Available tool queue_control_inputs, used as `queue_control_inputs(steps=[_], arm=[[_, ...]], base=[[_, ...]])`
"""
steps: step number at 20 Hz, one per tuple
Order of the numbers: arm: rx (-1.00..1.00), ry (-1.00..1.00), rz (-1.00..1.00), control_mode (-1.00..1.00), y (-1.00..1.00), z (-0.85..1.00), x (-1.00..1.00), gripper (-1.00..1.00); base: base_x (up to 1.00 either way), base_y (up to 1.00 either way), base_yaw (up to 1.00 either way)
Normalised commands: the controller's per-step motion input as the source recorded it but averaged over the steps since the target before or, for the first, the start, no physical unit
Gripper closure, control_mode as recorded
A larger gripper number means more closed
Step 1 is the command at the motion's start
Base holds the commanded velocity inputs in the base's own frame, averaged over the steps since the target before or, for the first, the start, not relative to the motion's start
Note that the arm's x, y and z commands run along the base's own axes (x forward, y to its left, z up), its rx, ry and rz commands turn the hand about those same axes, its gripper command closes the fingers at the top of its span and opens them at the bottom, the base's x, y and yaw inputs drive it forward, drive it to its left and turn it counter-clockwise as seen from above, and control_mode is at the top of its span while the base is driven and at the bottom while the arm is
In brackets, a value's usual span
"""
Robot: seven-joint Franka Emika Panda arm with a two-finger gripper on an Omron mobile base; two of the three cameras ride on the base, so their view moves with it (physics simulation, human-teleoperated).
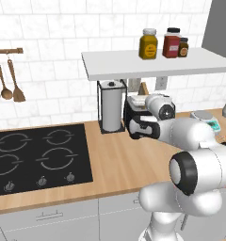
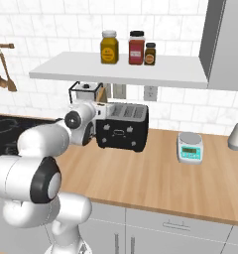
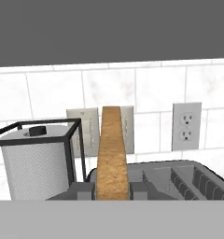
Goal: Start the toaster. Once the lever pops up, take the bread to the plate on the dining counter.
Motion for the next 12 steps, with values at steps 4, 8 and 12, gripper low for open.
queue_control_inputs(steps=[4, 8, 12], arm=[[0.0, 0.0, 0.0, -1.0, 0.0, 0.24, -0.48, 1.0], [0.0, 0.0, 0.0, -1.0, 0.0, 0.21, -0.52, 1.0], [0.02, 0.11, 0.0, -1.0, 0.0, 0.09, -0.45, 1.0]], base=[[0.0, 0.0, 0.0], [0.0, 0.0, 0.0], [0.0, 0.0, 0.0]])
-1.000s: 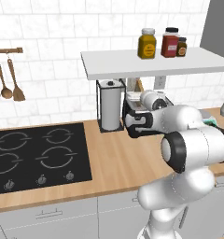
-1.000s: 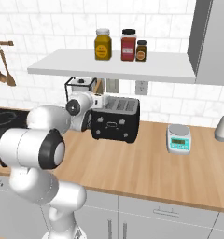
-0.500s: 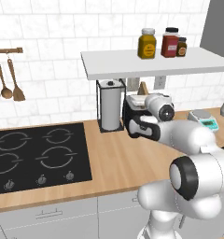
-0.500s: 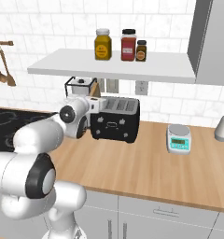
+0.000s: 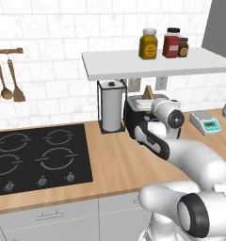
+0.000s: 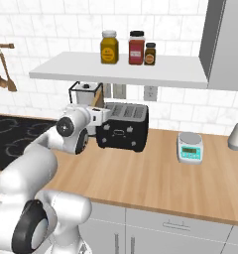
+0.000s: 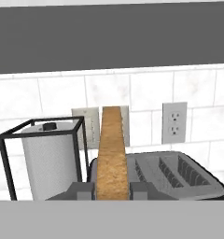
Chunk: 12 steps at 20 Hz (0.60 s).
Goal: Start the toaster. Once the lever pops up, take the bread to the plate on the dining counter.
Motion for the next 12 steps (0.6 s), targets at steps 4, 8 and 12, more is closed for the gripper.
queue_control_inputs(steps=[4, 8, 12], arm=[[0.05, 0.25, 0.0, -1.0, 0.0, 0.24, -0.62, 1.0], [0.02, 0.16, 0.0, -1.0, 0.0, 0.42, -0.94, 1.0], [0.0, 0.04, 0.0, -1.0, 0.0, 0.49, -0.95, 1.0]], base=[[0.0, 0.0, 0.0], [0.0, 0.0, 0.0], [0.0, 0.0, 0.0]])
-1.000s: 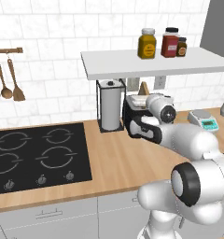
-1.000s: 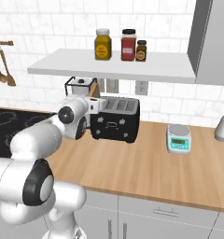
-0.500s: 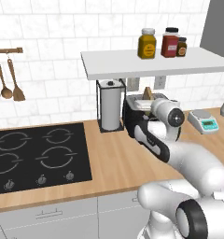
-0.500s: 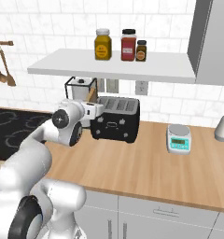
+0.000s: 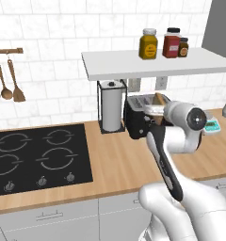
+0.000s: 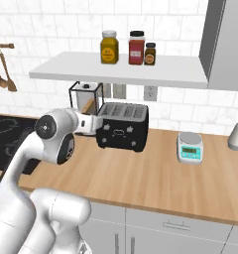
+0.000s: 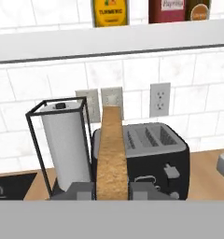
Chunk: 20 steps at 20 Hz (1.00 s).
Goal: Start the toaster. Once the lever pops up, take the bread to the plate on the dining counter.
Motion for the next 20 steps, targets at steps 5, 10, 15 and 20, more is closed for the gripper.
queue_control_inputs(steps=[5, 10, 15, 20], arm=[[0.0, 0.26, 0.0, -1.0, 0.0, 0.39, -0.61, 1.0], [0.0, 0.22, 0.0, -1.0, 0.04, 0.12, -0.69, 1.0], [0.0, 0.22, 0.0, -1.0, 0.19, 0.0, -0.53, 1.0], [0.0, 0.02, 0.0, -1.0, 0.19, 0.0, -0.55, 1.0]], base=[[0.0, 0.0, 0.0], [0.0, 0.0, 0.0], [0.0, 0.0, 0.0], [0.0, 0.0, 0.0]])
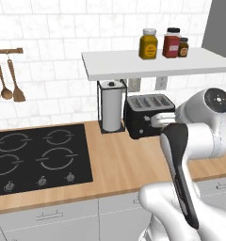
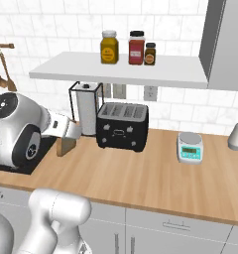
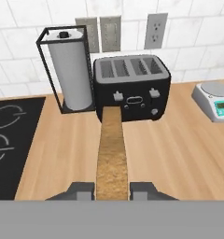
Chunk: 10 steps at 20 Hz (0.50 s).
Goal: Start the toaster. Once the lever pops up, take the bread to the plate on the dining counter.
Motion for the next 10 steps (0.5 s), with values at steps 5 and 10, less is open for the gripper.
queue_control_inputs(steps=[5, 10], arm=[[0.0, -0.01, 0.0, -1.0, 0.02, -0.01, -0.61, 1.0], [0.0, 0.01, 0.0, -1.0, 0.0, -0.04, -0.13, 1.0]], base=[[0.0, 0.0, 0.0], [0.0, 0.0, 0.0]])
